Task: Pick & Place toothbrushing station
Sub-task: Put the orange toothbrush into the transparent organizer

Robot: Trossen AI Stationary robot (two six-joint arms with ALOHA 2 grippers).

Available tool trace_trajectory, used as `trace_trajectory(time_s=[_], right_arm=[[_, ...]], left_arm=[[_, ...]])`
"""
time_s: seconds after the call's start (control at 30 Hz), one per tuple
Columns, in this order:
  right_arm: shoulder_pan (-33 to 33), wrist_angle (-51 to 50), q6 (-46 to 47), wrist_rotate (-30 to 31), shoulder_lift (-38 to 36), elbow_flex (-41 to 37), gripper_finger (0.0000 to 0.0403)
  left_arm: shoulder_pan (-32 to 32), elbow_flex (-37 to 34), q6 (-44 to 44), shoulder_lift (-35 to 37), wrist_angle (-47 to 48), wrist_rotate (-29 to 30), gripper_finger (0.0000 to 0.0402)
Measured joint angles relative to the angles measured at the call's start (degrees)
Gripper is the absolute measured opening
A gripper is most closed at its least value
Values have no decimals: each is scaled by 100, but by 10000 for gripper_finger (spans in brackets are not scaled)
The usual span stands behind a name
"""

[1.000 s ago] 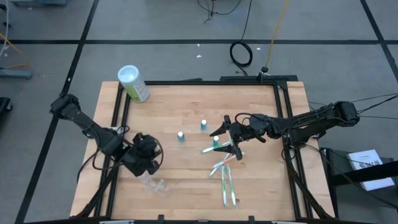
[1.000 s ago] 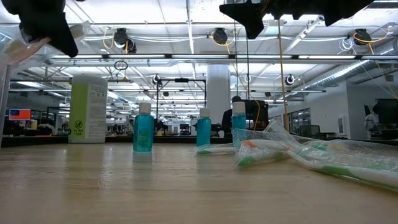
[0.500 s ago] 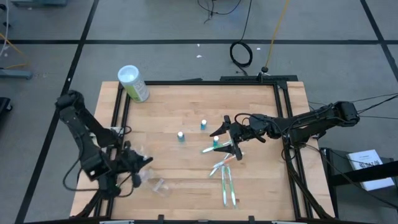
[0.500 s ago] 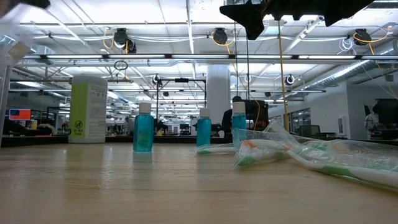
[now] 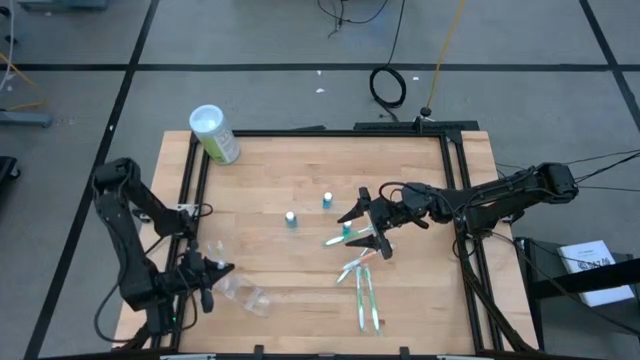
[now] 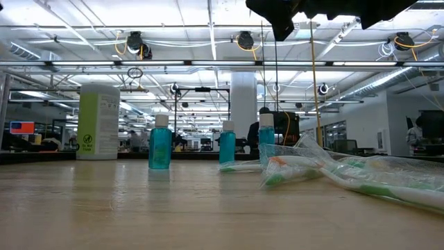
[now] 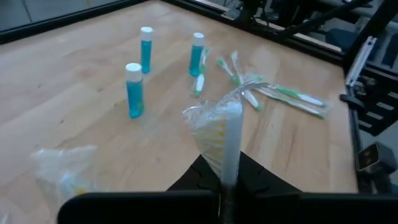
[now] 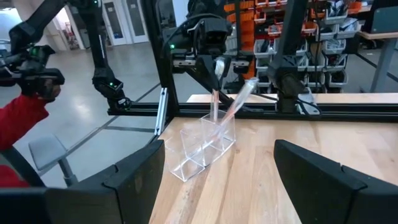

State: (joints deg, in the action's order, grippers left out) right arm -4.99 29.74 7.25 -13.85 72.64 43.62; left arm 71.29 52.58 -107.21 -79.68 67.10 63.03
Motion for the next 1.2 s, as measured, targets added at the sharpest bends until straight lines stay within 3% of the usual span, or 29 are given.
trace_trajectory(time_s=[0.23, 0.43, 0.6, 0.87, 1.03, 1.2], right_arm=[[0, 3, -42, 7, 0, 0, 297], [0, 44, -44, 9, 0, 0, 297], [0, 42, -43, 11, 0, 0, 297], [0, 42, -44, 13, 0, 0, 297], [0, 40, -44, 15, 0, 0, 297], [0, 39, -44, 16, 0, -2, 297]], left_arm=[[96, -2, -540, -264, 410, -88, 21], [-72, -2, -669, -536, 398, -932, 18], [-142, -4, -812, -616, 496, -719, 19], [-107, -4, -1319, -568, 740, -658, 115], [-107, 6, -1235, -566, 803, -633, 185], [-66, 87, -976, -357, 993, -278, 229]])
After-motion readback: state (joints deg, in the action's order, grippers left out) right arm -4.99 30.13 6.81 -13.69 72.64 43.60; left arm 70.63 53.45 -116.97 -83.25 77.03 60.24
